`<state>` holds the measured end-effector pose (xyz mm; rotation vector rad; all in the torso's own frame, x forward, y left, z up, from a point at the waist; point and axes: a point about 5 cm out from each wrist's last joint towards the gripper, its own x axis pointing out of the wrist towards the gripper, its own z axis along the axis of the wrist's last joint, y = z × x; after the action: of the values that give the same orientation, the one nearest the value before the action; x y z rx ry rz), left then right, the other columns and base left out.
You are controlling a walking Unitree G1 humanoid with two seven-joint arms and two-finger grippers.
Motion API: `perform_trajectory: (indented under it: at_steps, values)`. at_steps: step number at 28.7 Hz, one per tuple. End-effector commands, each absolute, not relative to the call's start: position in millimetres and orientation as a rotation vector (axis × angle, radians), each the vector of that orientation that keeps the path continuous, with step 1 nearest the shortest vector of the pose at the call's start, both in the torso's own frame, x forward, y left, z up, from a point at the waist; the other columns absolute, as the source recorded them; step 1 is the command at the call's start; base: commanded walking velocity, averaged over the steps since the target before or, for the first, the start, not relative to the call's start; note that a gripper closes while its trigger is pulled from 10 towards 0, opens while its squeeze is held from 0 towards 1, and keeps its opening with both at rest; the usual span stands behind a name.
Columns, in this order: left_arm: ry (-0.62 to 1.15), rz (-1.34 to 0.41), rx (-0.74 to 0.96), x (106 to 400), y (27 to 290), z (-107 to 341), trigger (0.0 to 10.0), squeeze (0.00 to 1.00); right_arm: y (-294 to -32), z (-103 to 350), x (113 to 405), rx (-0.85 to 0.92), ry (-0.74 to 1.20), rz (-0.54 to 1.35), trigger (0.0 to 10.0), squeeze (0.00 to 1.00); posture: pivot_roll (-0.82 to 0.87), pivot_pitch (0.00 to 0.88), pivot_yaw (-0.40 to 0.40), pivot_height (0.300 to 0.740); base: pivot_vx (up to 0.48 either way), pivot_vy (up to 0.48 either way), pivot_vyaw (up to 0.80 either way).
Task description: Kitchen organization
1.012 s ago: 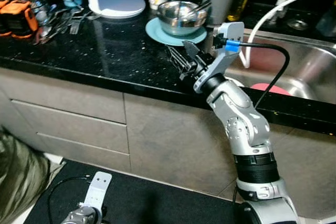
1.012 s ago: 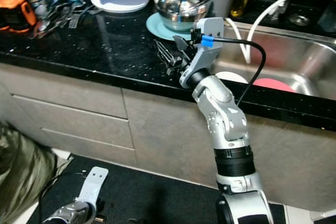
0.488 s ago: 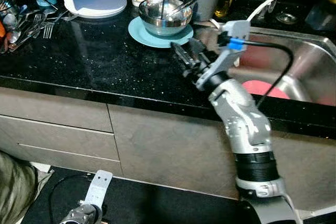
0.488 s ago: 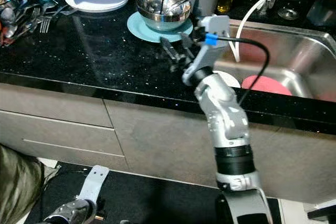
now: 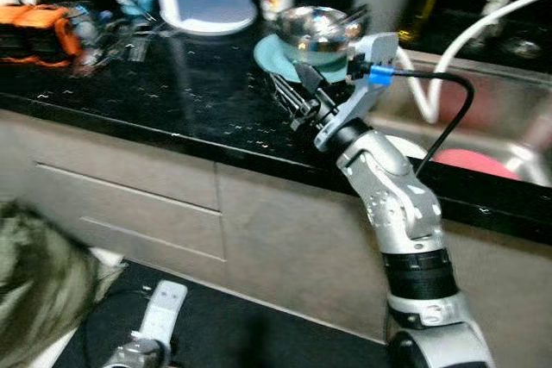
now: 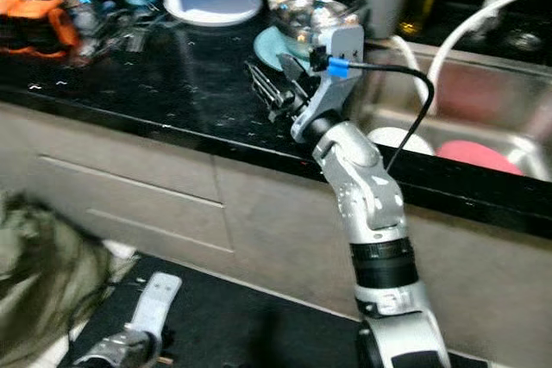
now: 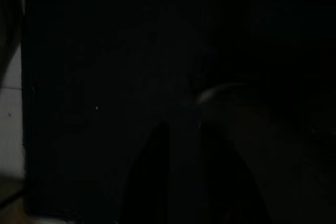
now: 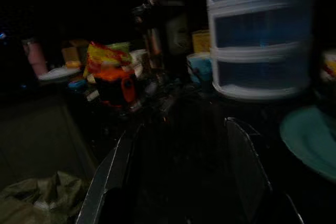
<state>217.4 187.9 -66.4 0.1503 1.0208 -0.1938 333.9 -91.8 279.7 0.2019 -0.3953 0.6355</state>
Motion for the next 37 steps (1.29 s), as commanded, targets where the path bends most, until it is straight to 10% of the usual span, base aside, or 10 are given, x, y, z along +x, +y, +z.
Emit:
perform_trajectory:
  at_steps: [1, 37]
  values:
    - [1.050, -0.181, 0.162, 211.0, 194.9, -69.2, 10.0, 0.00, -84.1, 285.3, 330.5, 0.223, -0.423, 0.669, 10.0, 0.00, 0.02, 0.107, -0.032, 0.740, 0.251, 0.000, 0.00]
    - [1.062, -0.165, 0.145, 209.8, 194.7, -70.1, 10.0, 0.00, -85.7, 291.6, 338.6, 0.226, -0.422, 0.588, 10.0, 0.00, 0.02, 0.104, -0.036, 0.740, 0.321, 0.000, -0.16]
